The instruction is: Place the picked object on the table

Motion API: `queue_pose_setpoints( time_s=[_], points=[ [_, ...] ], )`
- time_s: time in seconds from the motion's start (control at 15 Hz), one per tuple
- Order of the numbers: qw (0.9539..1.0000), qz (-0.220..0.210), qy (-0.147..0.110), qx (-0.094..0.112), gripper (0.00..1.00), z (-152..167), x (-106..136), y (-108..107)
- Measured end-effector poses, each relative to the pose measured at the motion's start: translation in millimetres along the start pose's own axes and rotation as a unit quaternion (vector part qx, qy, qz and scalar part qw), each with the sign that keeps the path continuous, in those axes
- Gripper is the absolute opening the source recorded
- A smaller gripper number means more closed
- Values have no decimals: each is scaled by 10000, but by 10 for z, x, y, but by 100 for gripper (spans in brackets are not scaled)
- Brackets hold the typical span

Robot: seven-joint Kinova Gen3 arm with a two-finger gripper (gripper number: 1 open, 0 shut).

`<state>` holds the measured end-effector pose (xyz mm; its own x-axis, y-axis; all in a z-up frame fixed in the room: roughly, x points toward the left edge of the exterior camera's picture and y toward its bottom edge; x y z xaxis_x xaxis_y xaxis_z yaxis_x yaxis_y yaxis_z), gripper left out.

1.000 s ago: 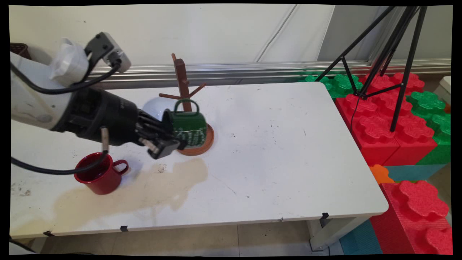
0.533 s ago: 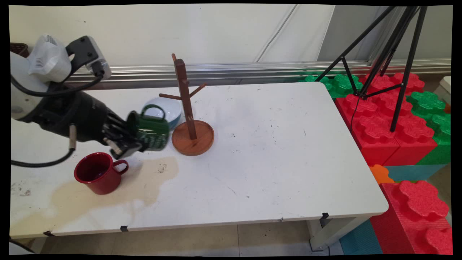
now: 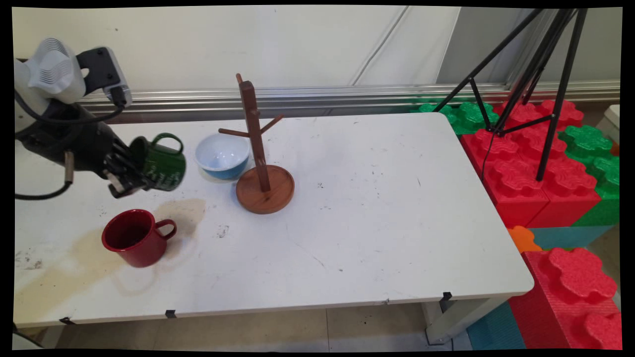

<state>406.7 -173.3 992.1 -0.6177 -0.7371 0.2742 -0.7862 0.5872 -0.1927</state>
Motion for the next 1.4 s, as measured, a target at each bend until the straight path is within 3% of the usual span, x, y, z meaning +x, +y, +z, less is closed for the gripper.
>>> queue_pose_setpoints(
  time_s=[0.6, 1.4],
  points=[
    [9984, 350, -432, 125, 0, 276, -3, -278],
    [9951, 553, -800, -170, 0, 896, 252, -210]
  ],
)
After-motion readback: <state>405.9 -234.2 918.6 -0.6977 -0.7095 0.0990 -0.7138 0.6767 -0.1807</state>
